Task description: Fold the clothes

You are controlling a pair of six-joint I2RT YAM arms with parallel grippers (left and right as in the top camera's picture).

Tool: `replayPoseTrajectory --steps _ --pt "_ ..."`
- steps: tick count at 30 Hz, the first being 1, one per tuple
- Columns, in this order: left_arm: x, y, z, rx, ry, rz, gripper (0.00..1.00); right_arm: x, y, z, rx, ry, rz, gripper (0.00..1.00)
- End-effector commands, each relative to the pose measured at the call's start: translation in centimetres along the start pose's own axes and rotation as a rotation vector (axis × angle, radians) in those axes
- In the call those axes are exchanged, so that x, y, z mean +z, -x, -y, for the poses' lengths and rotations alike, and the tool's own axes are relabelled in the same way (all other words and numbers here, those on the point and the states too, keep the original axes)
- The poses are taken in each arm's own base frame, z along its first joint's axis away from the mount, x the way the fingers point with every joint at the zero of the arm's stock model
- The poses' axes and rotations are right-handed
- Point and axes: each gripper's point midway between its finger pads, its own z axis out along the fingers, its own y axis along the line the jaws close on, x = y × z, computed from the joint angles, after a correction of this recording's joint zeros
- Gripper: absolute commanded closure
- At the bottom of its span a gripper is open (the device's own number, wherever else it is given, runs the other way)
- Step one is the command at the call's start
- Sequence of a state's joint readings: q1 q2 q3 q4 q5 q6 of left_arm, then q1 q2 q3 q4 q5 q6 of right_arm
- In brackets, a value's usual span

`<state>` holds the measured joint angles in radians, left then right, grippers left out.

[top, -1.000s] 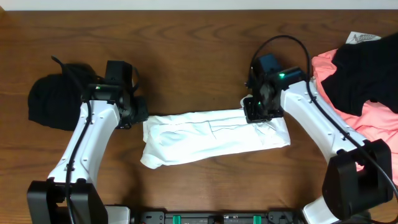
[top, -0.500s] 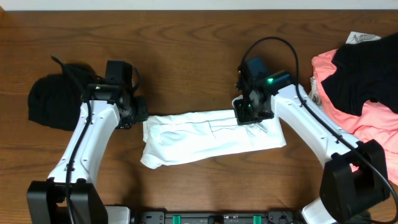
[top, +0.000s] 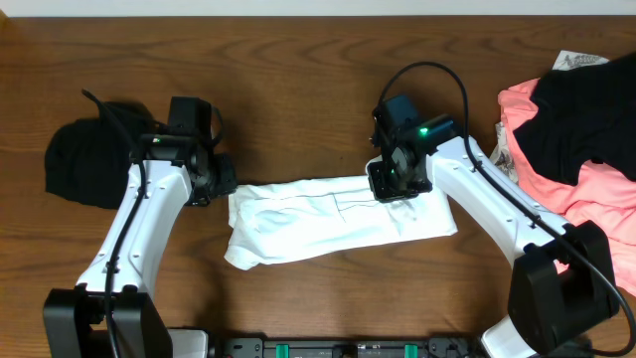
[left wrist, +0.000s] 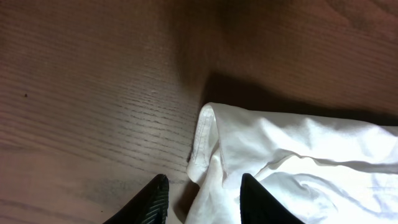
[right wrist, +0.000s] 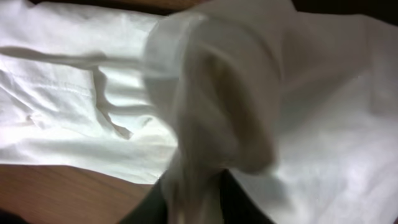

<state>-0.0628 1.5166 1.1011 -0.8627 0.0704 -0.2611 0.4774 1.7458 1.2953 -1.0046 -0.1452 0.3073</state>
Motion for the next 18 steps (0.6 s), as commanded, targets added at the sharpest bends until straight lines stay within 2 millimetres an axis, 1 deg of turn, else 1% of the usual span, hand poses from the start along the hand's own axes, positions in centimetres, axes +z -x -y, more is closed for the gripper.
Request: replayPoseTrajectory --steps 1,6,11,13,15,18 --pt "-0.32 0.49 -0.17 0.002 0.013 0.018 0.62 0.04 0.17 -0.44 -0.006 0.007 0.002 0.75" --pt "-0.32 0.50 -0.16 0.002 0.013 0.019 0.62 0.04 0.24 -0.56 -0.007 0.013 0.004 0.73" --pt "-0.32 0.50 -0.17 0.002 0.013 0.019 0.62 0.03 0.46 -0.28 -0.022 0.000 0.013 0.74" --pt "-0.32 0.50 -0.17 0.002 0.013 0.019 0.61 -0.01 0.63 0.28 -0.017 -0.020 0.020 0.75" --pt "-0.32 0.50 -0.16 0.002 0.013 0.019 0.62 0.00 0.64 0.35 -0.015 -0.021 0.019 0.80" --pt "-0.32 0.50 -0.17 0.002 0.013 0.019 0.62 0.35 0.60 0.26 -0.020 -0.019 0.023 0.81"
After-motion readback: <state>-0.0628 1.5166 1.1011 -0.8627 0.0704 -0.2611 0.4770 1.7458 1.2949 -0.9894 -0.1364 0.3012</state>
